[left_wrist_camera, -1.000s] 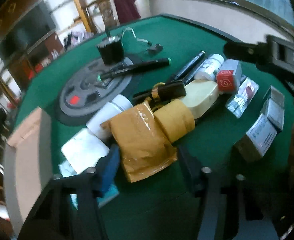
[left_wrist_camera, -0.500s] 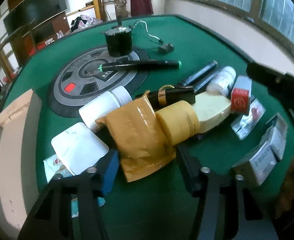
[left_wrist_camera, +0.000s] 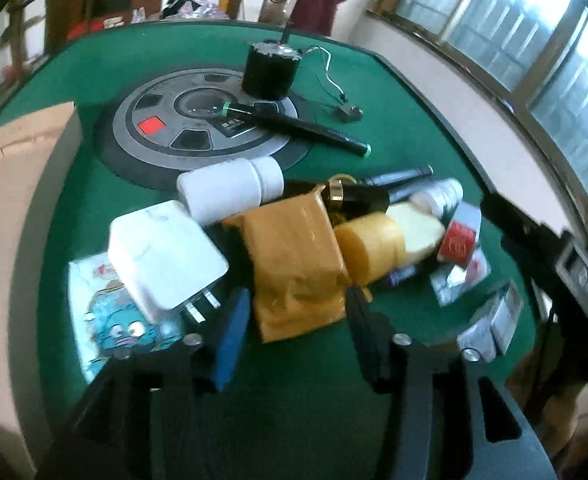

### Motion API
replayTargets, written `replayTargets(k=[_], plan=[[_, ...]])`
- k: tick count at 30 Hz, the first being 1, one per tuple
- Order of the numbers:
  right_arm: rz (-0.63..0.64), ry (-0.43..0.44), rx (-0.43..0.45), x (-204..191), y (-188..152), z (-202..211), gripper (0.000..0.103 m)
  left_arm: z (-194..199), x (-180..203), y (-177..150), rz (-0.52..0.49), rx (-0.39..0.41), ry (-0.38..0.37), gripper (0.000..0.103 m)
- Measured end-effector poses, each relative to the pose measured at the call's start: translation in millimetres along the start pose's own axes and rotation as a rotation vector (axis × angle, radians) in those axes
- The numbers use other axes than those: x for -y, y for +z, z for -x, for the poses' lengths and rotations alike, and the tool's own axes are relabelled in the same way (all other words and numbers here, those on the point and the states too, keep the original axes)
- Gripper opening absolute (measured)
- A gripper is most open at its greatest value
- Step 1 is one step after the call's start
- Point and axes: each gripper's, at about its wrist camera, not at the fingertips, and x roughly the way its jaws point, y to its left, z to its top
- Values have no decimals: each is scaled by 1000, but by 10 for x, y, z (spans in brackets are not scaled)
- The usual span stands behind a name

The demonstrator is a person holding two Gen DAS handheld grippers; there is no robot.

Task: Organize objects
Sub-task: 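Close the left tool on the kraft paper envelope, then grasp the yellow tape roll with the right tool while the left tool lifts the envelope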

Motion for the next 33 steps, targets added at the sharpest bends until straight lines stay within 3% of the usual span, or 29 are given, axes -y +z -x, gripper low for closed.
replayTargets(k=[13,17,23,28,31,33], plan=[[-5,16,-6,-3,-5,21,103,-242,183,230,-78,61,230,45],[-4,16,-7,-2,-1,14,103,-338,280,158,-190,115,327,45],[-3,13,-11,-1,-7,-2,103,-146,180,84,-159,127,213,39],[2,46,-19,-9,-21,-10,103,391,57,-37,-111,215,119,39],[20,121,-67,-95,-30,-31,103,644,-40,-115,-101,255,126,39],[86,121,-71,-251,-54,0,103,770,-129,-165,-96,271,145,39]])
